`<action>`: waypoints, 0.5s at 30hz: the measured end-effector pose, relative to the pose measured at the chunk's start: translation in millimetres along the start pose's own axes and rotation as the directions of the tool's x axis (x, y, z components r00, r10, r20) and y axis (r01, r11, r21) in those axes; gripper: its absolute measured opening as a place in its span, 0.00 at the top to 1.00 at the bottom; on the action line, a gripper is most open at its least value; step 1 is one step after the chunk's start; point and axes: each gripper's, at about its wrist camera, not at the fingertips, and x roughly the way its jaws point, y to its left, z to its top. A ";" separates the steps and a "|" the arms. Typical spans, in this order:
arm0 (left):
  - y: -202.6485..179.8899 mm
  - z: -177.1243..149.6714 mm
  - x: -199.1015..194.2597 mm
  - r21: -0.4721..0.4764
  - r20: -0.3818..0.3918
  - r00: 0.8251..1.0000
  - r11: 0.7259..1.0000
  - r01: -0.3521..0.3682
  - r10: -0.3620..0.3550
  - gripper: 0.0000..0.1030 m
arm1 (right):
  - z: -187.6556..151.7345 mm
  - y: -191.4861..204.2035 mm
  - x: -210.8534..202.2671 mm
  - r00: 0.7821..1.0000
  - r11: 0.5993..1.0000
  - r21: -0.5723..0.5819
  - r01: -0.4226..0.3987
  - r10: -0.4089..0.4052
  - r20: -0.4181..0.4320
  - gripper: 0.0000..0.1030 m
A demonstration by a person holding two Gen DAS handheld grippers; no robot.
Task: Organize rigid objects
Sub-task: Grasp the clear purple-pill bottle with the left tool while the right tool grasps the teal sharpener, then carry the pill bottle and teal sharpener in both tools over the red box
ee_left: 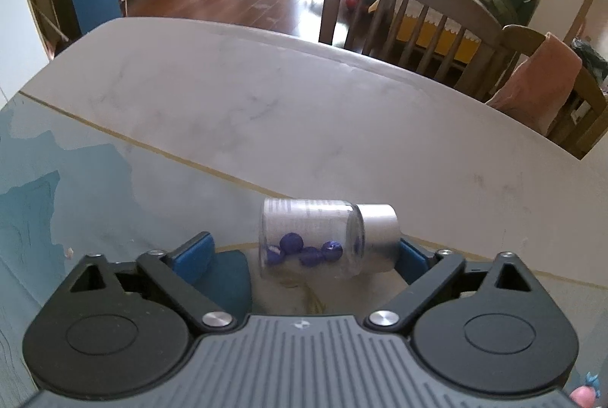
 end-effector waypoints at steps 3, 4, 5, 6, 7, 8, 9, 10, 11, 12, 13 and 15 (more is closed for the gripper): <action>-1.5 -2.3 -5.7 0.028 0.020 1.000 1.000 -0.006 0.005 0.31 | -0.5 -2.5 -1.0 1.000 1.000 0.010 0.005 -0.005 0.005 0.71; -1.7 -2.7 -7.6 0.032 0.022 1.000 0.999 -0.001 0.001 0.32 | -0.8 -3.3 -1.6 1.000 1.000 0.013 0.008 -0.008 0.005 0.71; -0.8 -3.0 -8.6 0.032 0.019 1.000 0.999 0.009 -0.010 0.32 | -1.0 -4.8 -2.4 1.000 1.000 0.020 0.009 -0.009 0.005 0.71; 0.3 -3.6 -9.7 0.032 0.017 1.000 0.999 0.018 -0.019 0.32 | -1.4 -6.2 -3.5 1.000 1.000 0.028 0.010 -0.010 0.006 0.71; 1.3 -3.8 -9.8 0.031 0.016 1.000 0.999 0.024 -0.024 0.32 | -1.7 -7.7 -5.3 1.000 0.999 0.033 0.012 -0.012 0.007 0.71; 2.6 -4.9 -11.1 0.031 0.014 0.999 0.999 0.028 -0.029 0.32 | -2.3 -8.4 -7.2 1.000 0.999 0.037 0.015 -0.016 0.010 0.71; 3.9 -6.1 -12.8 0.031 0.012 0.999 0.999 0.033 -0.033 0.32 | -2.9 -9.7 -9.8 1.000 0.999 0.042 0.018 -0.019 0.012 0.71; 4.9 -6.9 -14.4 0.035 0.011 0.999 0.999 0.038 -0.038 0.32 | -3.5 -11.4 -12.6 1.000 0.999 0.050 0.019 -0.020 0.015 0.71; 5.4 -8.2 -16.8 0.041 0.011 0.999 0.998 0.040 -0.040 0.32 | -4.4 -13.1 -16.0 1.000 0.998 0.059 0.021 -0.022 0.017 0.71; 5.9 -10.0 -19.5 0.049 0.011 0.999 0.998 0.041 -0.042 0.32 | -5.1 -14.3 -18.9 1.000 0.998 0.065 0.023 -0.024 0.020 0.71; 6.3 -12.1 -23.5 0.057 0.011 0.999 0.997 0.046 -0.046 0.32 | -6.1 -15.7 -22.8 0.999 0.997 0.071 0.026 -0.027 0.023 0.71; 7.3 -16.7 -32.5 0.072 0.008 0.998 0.995 0.062 -0.063 0.32 | -7.8 -18.1 -30.7 0.999 0.996 0.082 0.029 -0.032 0.029 0.71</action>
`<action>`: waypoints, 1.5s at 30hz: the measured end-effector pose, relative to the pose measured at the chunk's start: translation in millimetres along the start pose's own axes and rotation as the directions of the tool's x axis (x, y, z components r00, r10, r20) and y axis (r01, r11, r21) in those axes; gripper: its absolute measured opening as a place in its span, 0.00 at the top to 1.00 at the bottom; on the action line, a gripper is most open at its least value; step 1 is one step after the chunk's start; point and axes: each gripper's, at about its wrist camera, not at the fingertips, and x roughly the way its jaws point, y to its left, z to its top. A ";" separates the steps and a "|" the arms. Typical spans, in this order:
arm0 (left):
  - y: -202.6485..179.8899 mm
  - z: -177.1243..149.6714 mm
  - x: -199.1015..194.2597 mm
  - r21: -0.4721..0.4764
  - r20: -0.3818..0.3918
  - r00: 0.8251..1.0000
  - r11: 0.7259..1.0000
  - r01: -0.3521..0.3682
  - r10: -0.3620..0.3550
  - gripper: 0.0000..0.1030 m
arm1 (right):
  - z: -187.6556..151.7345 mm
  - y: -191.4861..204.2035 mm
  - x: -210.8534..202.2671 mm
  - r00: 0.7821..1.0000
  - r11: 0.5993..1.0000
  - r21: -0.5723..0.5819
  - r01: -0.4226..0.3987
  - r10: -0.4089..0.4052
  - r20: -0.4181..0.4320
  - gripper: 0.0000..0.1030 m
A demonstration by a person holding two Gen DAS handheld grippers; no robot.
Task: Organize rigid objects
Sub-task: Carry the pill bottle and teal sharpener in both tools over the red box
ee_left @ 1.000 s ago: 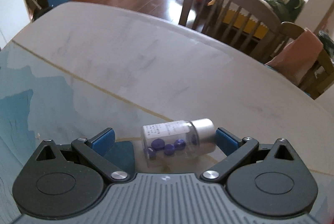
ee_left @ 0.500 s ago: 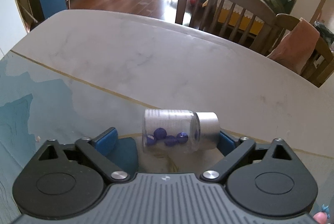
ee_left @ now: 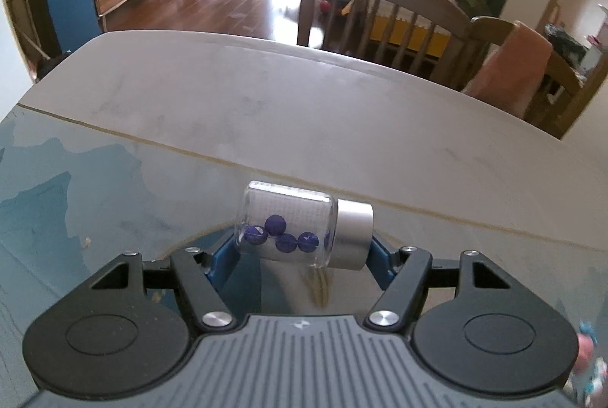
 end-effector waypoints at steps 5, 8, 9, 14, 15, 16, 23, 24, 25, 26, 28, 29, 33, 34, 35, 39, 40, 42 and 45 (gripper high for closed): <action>-1.6 -13.6 -31.0 0.036 -0.009 0.999 0.998 0.043 -0.043 0.32 | -3.8 -4.1 -24.7 1.000 1.000 0.028 0.009 -0.010 0.025 0.71; -4.3 -22.0 -53.8 0.062 -0.004 0.997 0.995 0.079 -0.078 0.32 | -6.1 -5.4 -40.0 0.999 0.999 0.048 0.011 -0.012 0.039 0.71; -5.0 -24.7 -60.8 0.070 -0.001 0.996 0.993 0.091 -0.091 0.32 | -7.0 -5.5 -44.8 0.999 0.998 0.054 0.011 -0.013 0.043 0.71; -9.6 -40.6 -99.3 0.124 0.005 0.988 0.980 0.155 -0.157 0.32 | -12.9 -3.3 -70.0 0.997 0.997 0.079 0.016 -0.021 0.072 0.71; -10.3 -43.9 -105.0 0.135 0.006 0.986 0.977 0.164 -0.166 0.32 | -13.8 -2.9 -74.9 0.997 0.997 0.081 0.017 -0.023 0.078 0.71; -10.9 -47.6 -111.9 0.146 0.007 0.984 0.974 0.173 -0.176 0.32 | -14.6 -2.3 -79.5 0.996 0.996 0.084 0.019 -0.026 0.083 0.71; -16.2 -71.9 -152.0 0.224 -0.014 0.967 0.942 0.250 -0.253 0.32 | -23.6 0.8 -118.1 0.991 0.994 0.107 0.026 -0.040 0.126 0.71; -17.2 -75.1 -156.9 0.234 -0.019 0.964 0.936 0.262 -0.265 0.32 | -25.2 0.7 -123.7 0.990 0.994 0.110 0.029 -0.044 0.132 0.71; -18.4 -78.5 -162.3 0.245 -0.024 0.961 0.930 0.273 -0.276 0.32 | -26.7 0.6 -128.9 0.989 0.993 0.112 0.035 -0.051 0.138 0.71; -19.9 -81.9 -168.0 0.256 -0.030 0.957 0.923 0.286 -0.288 0.32 | -28.0 0.5 -133.9 0.988 0.993 0.115 0.043 -0.059 0.145 0.71; -23.9 -89.1 -180.9 0.279 -0.042 0.947 0.907 0.316 -0.317 0.32 | -30.5 -2.2 -144.8 0.985 0.990 0.129 0.053 -0.073 0.157 0.71; -25.4 -91.7 -186.0 0.292 -0.044 0.943 0.899 0.328 -0.330 0.32 | -31.7 -3.6 -150.2 0.983 0.989 0.137 0.058 -0.080 0.163 0.71; -37.5 -102.5 -210.4 0.338 -0.062 0.921 0.860 0.381 -0.384 0.32 | -35.5 -11.1 -171.2 0.976 0.984 0.160 0.080 -0.110 0.188 0.71; -41.5 -105.7 -216.6 0.353 -0.069 0.914 0.847 0.398 -0.401 0.32 | -36.2 -13.0 -175.8 0.974 0.982 0.166 0.085 -0.117 0.194 0.71; -45.0 -108.8 -221.3 0.365 -0.074 0.908 0.836 0.409 -0.412 0.32 | -36.9 -15.6 -180.7 0.972 0.981 0.172 0.090 -0.124 0.202 0.71; -64.5 -122.1 -240.6 0.412 -0.099 0.884 0.790 0.454 -0.457 0.32 | -40.0 -26.5 -192.9 0.964 0.976 0.188 0.106 -0.147 0.220 0.71; -69.6 -125.0 -244.2 0.420 -0.105 0.879 0.780 0.463 -0.465 0.32 | -40.4 -30.4 -195.2 0.963 0.975 0.192 0.110 -0.152 0.223 0.71; -80.0 -130.1 -249.1 0.434 -0.118 0.870 0.763 0.479 -0.480 0.32 | -42.0 -39.8 -198.8 0.961 0.974 0.198 0.115 -0.159 0.227 0.71; -98.0 -139.1 -255.6 0.463 -0.134 0.859 0.735 0.495 -0.494 0.32 | -44.0 -56.6 -202.2 0.960 0.971 0.207 0.117 -0.164 0.228 0.71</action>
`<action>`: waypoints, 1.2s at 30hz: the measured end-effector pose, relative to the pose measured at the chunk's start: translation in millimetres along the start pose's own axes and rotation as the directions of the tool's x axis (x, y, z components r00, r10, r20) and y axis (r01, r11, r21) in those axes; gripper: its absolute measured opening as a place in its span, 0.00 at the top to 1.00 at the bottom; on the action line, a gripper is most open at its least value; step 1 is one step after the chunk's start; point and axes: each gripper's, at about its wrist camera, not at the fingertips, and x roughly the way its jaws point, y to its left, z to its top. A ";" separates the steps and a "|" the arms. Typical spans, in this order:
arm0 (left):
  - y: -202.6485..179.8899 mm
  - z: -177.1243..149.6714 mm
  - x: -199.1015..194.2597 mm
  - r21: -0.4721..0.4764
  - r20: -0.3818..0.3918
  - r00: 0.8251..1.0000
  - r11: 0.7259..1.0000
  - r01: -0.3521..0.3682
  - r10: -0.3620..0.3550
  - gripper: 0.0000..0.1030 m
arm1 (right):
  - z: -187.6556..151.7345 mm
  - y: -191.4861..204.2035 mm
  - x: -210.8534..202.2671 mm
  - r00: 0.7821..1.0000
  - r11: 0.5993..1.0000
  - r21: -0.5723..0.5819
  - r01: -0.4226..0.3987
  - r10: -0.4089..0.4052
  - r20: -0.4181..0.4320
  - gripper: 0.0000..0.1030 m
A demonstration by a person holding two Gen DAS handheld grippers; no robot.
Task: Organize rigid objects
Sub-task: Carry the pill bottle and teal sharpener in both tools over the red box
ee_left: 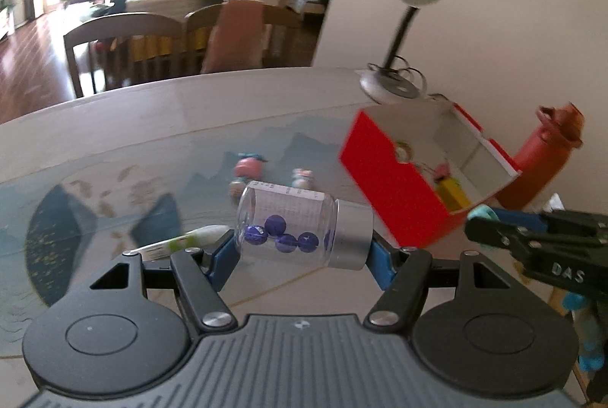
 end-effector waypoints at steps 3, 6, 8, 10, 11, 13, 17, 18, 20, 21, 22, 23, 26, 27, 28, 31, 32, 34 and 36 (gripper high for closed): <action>-23.3 2.3 8.3 0.027 -0.008 1.000 1.000 0.014 -0.014 0.32 | 2.1 -20.1 1.4 1.000 1.000 0.006 0.001 -0.001 -0.007 0.71; -47.7 5.2 21.2 0.039 -0.022 0.999 0.999 0.033 -0.032 0.32 | 4.6 -40.0 3.2 1.000 1.000 -0.002 0.008 -0.008 -0.008 0.71; -66.0 7.7 32.0 0.054 -0.032 0.999 0.998 0.039 -0.037 0.32 | 5.9 -53.2 5.4 1.000 1.000 0.005 0.007 -0.007 -0.015 0.71; -81.9 9.9 41.5 0.056 -0.042 0.998 0.997 0.049 -0.047 0.32 | 7.8 -67.3 8.4 1.000 1.000 0.002 0.015 -0.015 -0.017 0.71; -89.6 11.7 46.7 0.057 -0.048 0.997 0.997 0.056 -0.053 0.32 | 9.0 -74.4 9.5 1.000 1.000 0.004 0.016 -0.016 -0.019 0.71; -103.4 14.5 56.5 0.066 -0.056 0.997 0.996 0.061 -0.057 0.32 | 11.2 -91.3 14.1 0.999 1.000 0.009 0.023 -0.023 -0.025 0.71; -129.8 21.2 80.0 0.079 -0.081 0.995 0.994 0.070 -0.063 0.32 | 15.3 -122.7 27.1 0.998 0.998 0.020 0.052 -0.051 -0.038 0.71; -135.9 22.7 86.2 0.084 -0.085 0.994 0.994 0.069 -0.061 0.32 | 16.1 -129.6 29.9 0.998 0.998 0.023 0.058 -0.057 -0.039 0.71; -146.7 26.3 100.5 0.092 -0.098 0.994 0.994 0.060 -0.051 0.32 | 20.1 -144.1 37.1 0.997 0.997 0.030 0.075 -0.074 -0.036 0.71; -151.8 28.4 106.9 0.093 -0.106 0.993 0.994 0.058 -0.048 0.32 | 22.1 -150.3 40.2 0.996 0.996 0.034 0.078 -0.077 -0.036 0.71; -157.0 30.8 113.6 0.093 -0.113 0.992 0.994 0.060 -0.049 0.32 | 24.4 -157.3 44.2 0.996 0.996 0.041 0.084 -0.083 -0.037 0.71; -162.1 33.7 120.2 0.094 -0.119 0.992 0.994 0.062 -0.051 0.32 | 26.9 -163.6 48.1 0.995 0.995 0.049 0.092 -0.090 -0.037 0.71; -177.3 42.9 139.6 0.100 -0.136 0.990 0.993 0.060 -0.046 0.32 | 33.8 -180.8 60.0 0.994 0.993 0.057 0.103 -0.101 -0.041 0.71; -181.6 45.8 145.3 0.101 -0.144 0.989 0.993 0.060 -0.046 0.32 | 35.3 -184.9 62.6 0.993 0.993 0.054 0.108 -0.106 -0.044 0.71; -186.8 49.3 153.2 0.107 -0.154 0.987 0.992 0.064 -0.047 0.32 | 37.0 -189.4 67.5 0.993 0.992 0.052 0.114 -0.111 -0.048 0.71; -199.3 58.1 174.5 0.129 -0.178 0.984 0.991 0.048 -0.025 0.32 | 40.2 -201.9 82.0 0.991 0.991 0.059 0.122 -0.118 -0.068 0.71; -202.3 60.9 180.6 0.133 -0.186 0.982 0.990 0.046 -0.021 0.32 | 40.2 -205.5 86.5 0.990 0.990 0.063 0.124 -0.120 -0.076 0.71; -208.3 65.8 195.2 0.147 -0.205 0.979 0.988 0.038 -0.007 0.32 | 39.5 -212.2 95.9 0.989 0.990 0.065 0.122 -0.116 -0.093 0.71; -212.2 70.2 207.0 0.160 -0.222 0.975 0.987 0.027 0.009 0.32 | 37.1 -216.2 102.3 0.988 0.992 0.053 0.115 -0.109 -0.105 0.71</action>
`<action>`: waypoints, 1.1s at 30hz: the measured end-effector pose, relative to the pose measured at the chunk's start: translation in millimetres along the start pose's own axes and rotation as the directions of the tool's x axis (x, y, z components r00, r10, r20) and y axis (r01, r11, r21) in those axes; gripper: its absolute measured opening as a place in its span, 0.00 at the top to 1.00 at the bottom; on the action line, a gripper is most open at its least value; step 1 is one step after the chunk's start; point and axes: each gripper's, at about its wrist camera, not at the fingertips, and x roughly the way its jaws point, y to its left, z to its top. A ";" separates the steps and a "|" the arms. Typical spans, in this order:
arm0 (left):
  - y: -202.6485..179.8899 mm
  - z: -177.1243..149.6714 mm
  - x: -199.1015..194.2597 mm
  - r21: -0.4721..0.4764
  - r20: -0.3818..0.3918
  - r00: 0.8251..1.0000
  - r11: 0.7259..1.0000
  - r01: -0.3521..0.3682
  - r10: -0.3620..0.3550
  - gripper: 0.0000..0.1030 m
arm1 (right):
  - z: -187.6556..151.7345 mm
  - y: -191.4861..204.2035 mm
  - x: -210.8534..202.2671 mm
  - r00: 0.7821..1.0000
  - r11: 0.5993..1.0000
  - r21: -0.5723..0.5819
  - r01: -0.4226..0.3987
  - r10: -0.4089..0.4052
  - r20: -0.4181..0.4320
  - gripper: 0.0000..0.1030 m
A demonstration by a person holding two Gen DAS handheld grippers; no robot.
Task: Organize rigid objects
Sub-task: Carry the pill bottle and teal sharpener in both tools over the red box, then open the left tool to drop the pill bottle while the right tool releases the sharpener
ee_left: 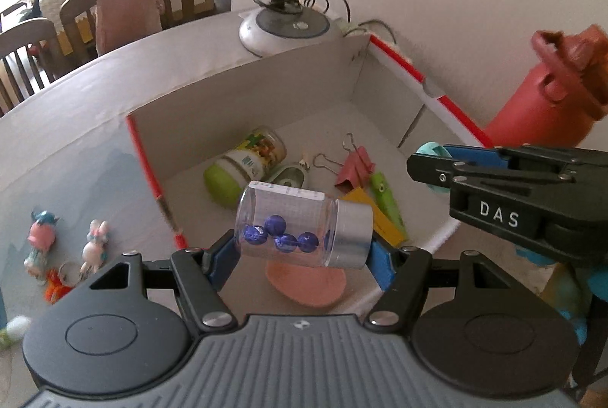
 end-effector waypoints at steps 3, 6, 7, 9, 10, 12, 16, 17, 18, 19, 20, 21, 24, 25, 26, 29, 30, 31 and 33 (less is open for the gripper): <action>5.7 13.5 15.8 -0.045 -0.035 0.999 0.999 0.005 -0.006 0.32 | -2.7 -1.6 9.3 1.000 0.999 -0.034 -0.001 0.000 -0.020 0.71; 10.4 25.3 28.6 -0.069 -0.057 0.998 0.998 -0.013 0.009 0.32 | -3.6 -0.1 18.4 0.999 0.998 -0.065 -0.008 0.005 -0.039 0.71; 10.7 28.8 33.0 -0.073 -0.067 0.998 0.997 -0.015 0.010 0.32 | -4.2 0.8 21.7 0.999 0.997 -0.078 0.002 -0.005 -0.045 0.71; 9.4 35.8 42.4 -0.082 -0.085 0.996 0.996 -0.018 0.011 0.32 | -3.7 -0.2 29.2 0.998 0.996 -0.094 -0.001 -0.005 -0.058 0.71; 8.1 38.8 46.7 -0.082 -0.090 0.996 0.996 -0.022 0.015 0.32 | -4.1 -0.2 31.2 0.998 0.995 -0.100 -0.002 -0.005 -0.066 0.71; 6.3 43.0 55.2 -0.085 -0.108 0.994 0.996 -0.019 0.010 0.32 | -5.0 0.9 34.2 0.997 0.991 -0.135 -0.015 0.005 -0.073 0.71; 4.1 46.4 69.8 -0.099 -0.140 0.990 0.995 -0.008 -0.006 0.32 | -8.7 5.9 40.0 0.996 0.981 -0.194 -0.017 -0.001 -0.094 0.71; 3.8 47.1 72.8 -0.101 -0.149 0.989 0.995 -0.007 -0.008 0.32 | -8.3 6.0 41.9 0.995 0.981 -0.196 -0.016 -0.003 -0.099 0.71; 3.4 47.9 76.3 -0.102 -0.157 0.988 0.995 -0.007 -0.010 0.32 | -8.2 6.2 43.9 0.995 0.980 -0.197 -0.013 -0.008 -0.103 0.71; 3.6 48.8 78.6 -0.104 -0.164 0.986 0.995 -0.006 -0.011 0.32 | -8.2 6.5 45.6 0.994 0.980 -0.200 -0.012 -0.009 -0.106 0.71; 4.1 49.5 82.2 -0.110 -0.174 0.985 0.994 -0.006 -0.013 0.32 | -8.4 6.8 47.3 0.994 0.979 -0.202 -0.013 -0.009 -0.111 0.71; 4.9 49.8 85.9 -0.115 -0.183 0.983 0.993 -0.010 -0.012 0.32 | -8.5 6.8 48.4 0.993 0.979 -0.202 -0.014 -0.009 -0.114 0.71; 7.5 50.5 96.1 -0.134 -0.210 0.978 0.991 -0.018 -0.010 0.32 | -9.7 5.6 50.3 0.992 0.980 -0.199 -0.020 -0.005 -0.123 0.71; 7.5 50.0 100.3 -0.137 -0.218 0.976 0.990 -0.023 -0.008 0.32 | -9.6 5.2 50.8 0.992 0.980 -0.198 -0.022 -0.003 -0.125 0.71; 8.4 49.5 103.4 -0.142 -0.228 0.974 0.989 -0.028 -0.006 0.32 | -9.4 5.0 50.9 0.992 0.980 -0.197 -0.024 -0.001 -0.127 0.71; 11.7 48.0 110.3 -0.160 -0.249 0.968 0.987 -0.025 -0.016 0.32 | -9.1 3.3 51.8 0.991 0.981 -0.191 -0.030 0.005 -0.130 0.69; 11.6 47.8 110.9 -0.160 -0.247 0.969 0.987 -0.029 -0.011 0.32 | -8.7 3.0 51.6 0.991 0.982 -0.188 -0.031 0.007 -0.130 0.69; 10.1 48.4 112.0 -0.153 -0.247 0.969 0.988 -0.032 -0.007 0.32 | -8.3 2.5 51.4 0.991 0.982 -0.184 -0.034 0.010 -0.131 0.68; 8.8 49.2 112.6 -0.143 -0.249 0.969 0.989 -0.033 -0.003 0.32 | -7.1 1.3 50.9 0.991 0.983 -0.179 -0.038 0.014 -0.130 0.67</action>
